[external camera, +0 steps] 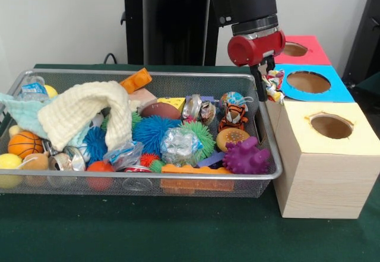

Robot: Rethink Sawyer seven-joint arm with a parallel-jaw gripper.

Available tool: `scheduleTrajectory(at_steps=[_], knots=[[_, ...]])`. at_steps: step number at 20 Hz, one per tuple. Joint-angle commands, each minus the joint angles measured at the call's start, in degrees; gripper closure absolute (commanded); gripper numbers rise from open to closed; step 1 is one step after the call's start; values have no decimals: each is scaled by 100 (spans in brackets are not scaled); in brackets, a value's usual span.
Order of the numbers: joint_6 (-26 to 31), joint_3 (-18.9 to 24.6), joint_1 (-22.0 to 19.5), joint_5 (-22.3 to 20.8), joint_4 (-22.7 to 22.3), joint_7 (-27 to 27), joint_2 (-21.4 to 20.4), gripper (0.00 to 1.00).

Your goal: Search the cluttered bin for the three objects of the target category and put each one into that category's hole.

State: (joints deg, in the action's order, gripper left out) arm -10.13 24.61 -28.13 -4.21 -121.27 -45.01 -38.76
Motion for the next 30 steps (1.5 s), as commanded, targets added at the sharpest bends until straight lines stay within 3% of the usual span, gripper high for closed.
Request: scheduleTrajectory(at_steps=[1,3,24,30], knots=[[1132,233,62,541,496,-1449,-210,100],[773,466,-136,713,330,-1865,-140,100],[773,488,-175,834,270,-1694,-152,100],[838,540,-190,1068,325,-1844,-273,100]])
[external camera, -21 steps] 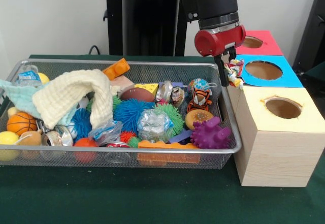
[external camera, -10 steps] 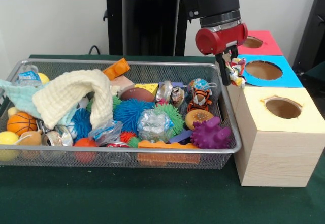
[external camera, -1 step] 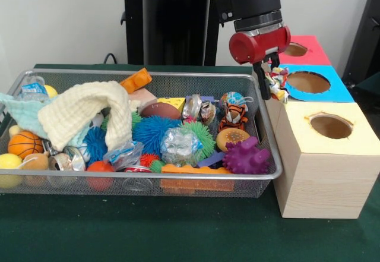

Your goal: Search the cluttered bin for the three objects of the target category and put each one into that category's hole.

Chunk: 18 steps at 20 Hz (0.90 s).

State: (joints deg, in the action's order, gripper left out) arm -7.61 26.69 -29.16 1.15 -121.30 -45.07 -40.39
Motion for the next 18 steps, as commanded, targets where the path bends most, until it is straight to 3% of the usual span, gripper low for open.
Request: scheduleTrajectory(at_steps=[1,8,18], knots=[[520,328,-70,586,330,-1901,-115,100],[180,-111,592,1306,680,-2015,-37,100],[-36,-314,919,1610,837,-1923,187,100]])
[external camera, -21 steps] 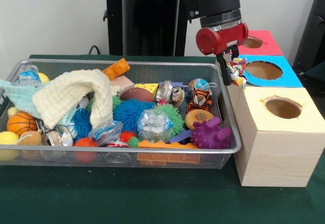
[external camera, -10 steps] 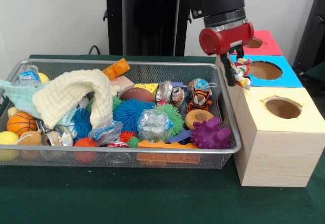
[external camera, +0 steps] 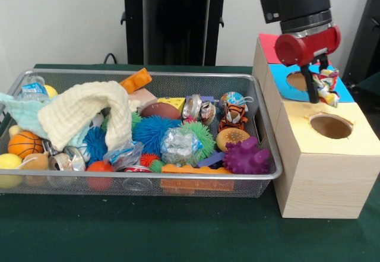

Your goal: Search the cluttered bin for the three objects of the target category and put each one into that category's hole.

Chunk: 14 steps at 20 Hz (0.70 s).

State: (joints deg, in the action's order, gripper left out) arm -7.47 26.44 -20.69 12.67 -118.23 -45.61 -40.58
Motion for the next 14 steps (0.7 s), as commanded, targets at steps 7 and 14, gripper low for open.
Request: scheduleTrajectory(at_steps=[7,14], knots=[[-344,-497,288,540,620,-1850,318,100],[-515,-730,508,625,716,-1877,411,100]])
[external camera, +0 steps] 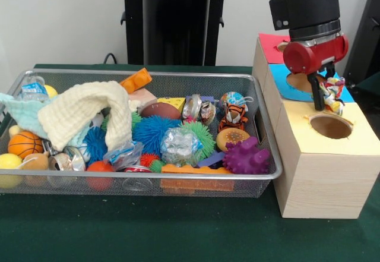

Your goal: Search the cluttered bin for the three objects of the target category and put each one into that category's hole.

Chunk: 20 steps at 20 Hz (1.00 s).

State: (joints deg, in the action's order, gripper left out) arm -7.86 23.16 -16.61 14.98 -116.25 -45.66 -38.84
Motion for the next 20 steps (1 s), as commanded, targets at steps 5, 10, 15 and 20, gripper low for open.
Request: scheduleTrajectory(at_steps=[5,10,15,20], knots=[[-644,-401,117,343,553,-1977,237,100],[-800,-141,-29,158,559,-2137,296,100],[-841,-147,-7,132,614,-2162,308,100],[-933,-87,-36,73,678,-2278,280,100]])
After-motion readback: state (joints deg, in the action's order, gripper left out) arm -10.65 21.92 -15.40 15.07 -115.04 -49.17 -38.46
